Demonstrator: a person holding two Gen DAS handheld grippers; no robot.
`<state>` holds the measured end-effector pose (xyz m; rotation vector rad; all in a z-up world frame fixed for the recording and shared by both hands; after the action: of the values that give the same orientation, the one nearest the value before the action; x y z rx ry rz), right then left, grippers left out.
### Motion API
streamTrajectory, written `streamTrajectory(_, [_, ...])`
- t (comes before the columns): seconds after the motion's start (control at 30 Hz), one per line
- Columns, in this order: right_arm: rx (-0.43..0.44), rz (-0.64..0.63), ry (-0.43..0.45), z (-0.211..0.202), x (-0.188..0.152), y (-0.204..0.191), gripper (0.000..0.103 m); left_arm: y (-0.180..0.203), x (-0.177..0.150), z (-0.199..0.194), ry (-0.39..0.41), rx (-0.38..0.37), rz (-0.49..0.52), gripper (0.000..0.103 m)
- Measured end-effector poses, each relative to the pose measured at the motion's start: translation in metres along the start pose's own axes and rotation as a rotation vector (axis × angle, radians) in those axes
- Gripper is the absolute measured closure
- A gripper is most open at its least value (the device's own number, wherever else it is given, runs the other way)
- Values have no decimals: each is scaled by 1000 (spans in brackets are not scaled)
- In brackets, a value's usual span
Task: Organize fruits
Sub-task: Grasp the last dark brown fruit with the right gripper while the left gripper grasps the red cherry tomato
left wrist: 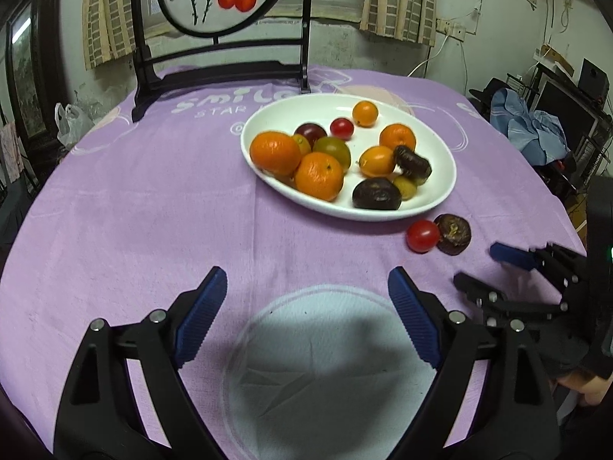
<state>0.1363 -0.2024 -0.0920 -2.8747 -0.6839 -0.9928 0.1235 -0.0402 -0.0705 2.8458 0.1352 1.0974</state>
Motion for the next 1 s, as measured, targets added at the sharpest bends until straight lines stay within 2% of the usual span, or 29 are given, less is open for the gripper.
streamTrajectory(0.13, [1,6,-13,15,13,3,53,2,-5,7,-19,-8,17,15])
streamTrajectory(0.2, [25,5,-7,21,21,1,61,2,-6,9,-25,-12,21,15])
streamTrajectory(0.27, [18,4,2,23,26,1,62,3,-7,10,-27,-13,23,15])
streamTrajectory(0.4, [53,59,10,18,23,3,63,4,-10,14,-43,-22,21,15])
streamTrajectory(0.57, [63,78,33,-7,9,7,63,19,-19,18,-73,-37,57,15])
streamTrajectory(0.83, [41,166,156,-58,1,38,62,60,-23,27,-100,-52,97,15])
streamTrajectory(1.0, [51,194,174,-64,1,48,62,83,-20,44,-119,-39,94,18])
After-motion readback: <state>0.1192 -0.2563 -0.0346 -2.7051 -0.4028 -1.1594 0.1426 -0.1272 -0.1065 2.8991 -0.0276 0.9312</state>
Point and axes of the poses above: each gripper's, at about its wrist camera, not at the fingertips, and z roughly the way its jaws point, y to its right, x to its top, the point moved 9 cm from there along z, roughly the way its jaws point, and after that the axes turned 6 degrees about -z, right-handed, at the moved point
